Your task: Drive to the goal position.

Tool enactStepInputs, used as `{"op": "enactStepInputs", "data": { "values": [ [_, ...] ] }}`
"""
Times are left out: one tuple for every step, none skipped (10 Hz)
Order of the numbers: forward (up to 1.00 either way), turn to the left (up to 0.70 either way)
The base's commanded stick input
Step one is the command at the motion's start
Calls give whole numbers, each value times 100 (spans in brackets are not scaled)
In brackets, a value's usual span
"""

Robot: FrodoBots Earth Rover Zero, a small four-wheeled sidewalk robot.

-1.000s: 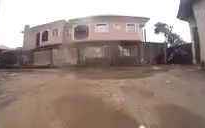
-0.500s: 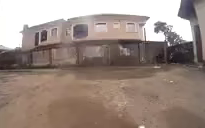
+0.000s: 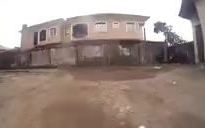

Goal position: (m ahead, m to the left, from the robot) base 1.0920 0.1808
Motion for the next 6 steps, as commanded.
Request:
{"op": "enactStepInputs", "data": {
  "values": [
    [30, 0],
    [30, 0],
    [30, 0],
    [30, 0],
    [30, 0],
    [30, 0]
  ]
}}
